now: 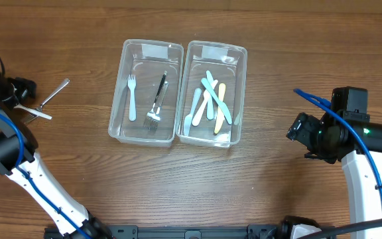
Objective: Pack container
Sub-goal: 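Move the left gripper back to the forks and grasp the white plastic fork, then carry the white plastic fork into the left container and release it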
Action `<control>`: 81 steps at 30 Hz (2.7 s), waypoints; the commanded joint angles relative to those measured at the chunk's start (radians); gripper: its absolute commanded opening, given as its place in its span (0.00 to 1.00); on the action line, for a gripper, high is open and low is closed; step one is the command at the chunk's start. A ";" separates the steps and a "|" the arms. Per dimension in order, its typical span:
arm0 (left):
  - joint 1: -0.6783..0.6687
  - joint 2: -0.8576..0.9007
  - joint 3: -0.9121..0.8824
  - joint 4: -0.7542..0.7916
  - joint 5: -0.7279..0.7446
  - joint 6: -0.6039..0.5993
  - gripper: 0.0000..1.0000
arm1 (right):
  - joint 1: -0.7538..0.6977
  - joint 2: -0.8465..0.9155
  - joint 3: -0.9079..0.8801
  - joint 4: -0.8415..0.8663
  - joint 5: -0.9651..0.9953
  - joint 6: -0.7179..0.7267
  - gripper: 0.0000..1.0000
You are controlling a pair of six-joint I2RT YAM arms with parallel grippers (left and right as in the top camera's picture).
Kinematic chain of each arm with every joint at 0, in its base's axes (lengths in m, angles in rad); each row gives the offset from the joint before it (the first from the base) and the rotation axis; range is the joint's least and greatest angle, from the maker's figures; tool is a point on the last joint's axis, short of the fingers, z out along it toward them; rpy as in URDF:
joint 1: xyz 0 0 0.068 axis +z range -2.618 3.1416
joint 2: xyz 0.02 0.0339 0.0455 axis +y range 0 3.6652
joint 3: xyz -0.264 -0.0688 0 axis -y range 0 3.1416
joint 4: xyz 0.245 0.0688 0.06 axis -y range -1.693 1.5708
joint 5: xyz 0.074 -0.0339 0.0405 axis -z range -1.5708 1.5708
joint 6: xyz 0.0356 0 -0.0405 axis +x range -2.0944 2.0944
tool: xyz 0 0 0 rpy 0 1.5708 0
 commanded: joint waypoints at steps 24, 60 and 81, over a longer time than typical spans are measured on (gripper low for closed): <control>0.003 0.036 -0.001 0.028 0.006 0.019 0.34 | 0.005 -0.002 0.003 0.006 -0.002 -0.003 0.83; -0.213 -0.397 0.005 -0.071 -0.081 0.238 0.04 | 0.005 -0.002 0.003 0.007 -0.002 -0.003 0.83; -0.930 -0.428 0.004 -0.046 -0.021 0.595 0.13 | 0.005 -0.002 0.003 0.005 -0.002 -0.003 0.83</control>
